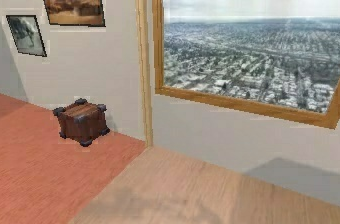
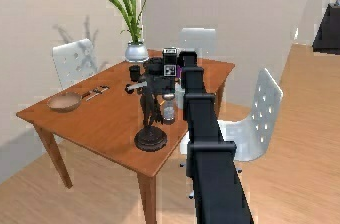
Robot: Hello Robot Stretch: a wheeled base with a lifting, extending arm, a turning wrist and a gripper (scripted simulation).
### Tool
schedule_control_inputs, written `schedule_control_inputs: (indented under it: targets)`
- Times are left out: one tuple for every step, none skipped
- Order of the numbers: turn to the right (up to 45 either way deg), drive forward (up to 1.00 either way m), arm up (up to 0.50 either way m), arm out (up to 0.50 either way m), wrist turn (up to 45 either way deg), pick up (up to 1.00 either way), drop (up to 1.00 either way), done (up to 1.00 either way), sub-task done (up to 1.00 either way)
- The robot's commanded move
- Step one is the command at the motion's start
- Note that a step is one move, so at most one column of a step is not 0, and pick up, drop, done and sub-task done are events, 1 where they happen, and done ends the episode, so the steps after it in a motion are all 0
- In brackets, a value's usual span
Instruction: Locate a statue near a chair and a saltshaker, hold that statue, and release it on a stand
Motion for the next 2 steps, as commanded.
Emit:
schedule_control_inputs:
  targets:
    - [0.0,0.00,0.00,0.00,0.0,1.00,0.00,0.00,0.00]
    - [0.0,0.00,0.04,0.00,0.0,0.00,0.00,0.00,0.00]
